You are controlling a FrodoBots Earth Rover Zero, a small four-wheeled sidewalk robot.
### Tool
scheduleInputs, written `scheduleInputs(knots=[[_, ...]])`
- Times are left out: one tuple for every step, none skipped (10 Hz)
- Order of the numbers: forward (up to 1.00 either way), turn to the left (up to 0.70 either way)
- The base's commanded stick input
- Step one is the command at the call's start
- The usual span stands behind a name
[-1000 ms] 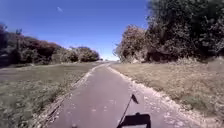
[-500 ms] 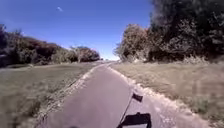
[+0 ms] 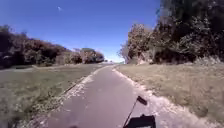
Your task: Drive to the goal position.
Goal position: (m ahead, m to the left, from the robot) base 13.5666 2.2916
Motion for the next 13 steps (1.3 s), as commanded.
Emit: scheduleInputs(knots=[[1.0, 0.0], [1.0, 0.0], [1.0, 0.0], [1.0, 0.0], [1.0, 0.0], [1.0, 0.0], [1.0, 0.0], [1.0, 0.0], [1.0, 0.0], [1.0, 0.0], [1.0, 0.0], [1.0, 0.0], [1.0, 0.0]])
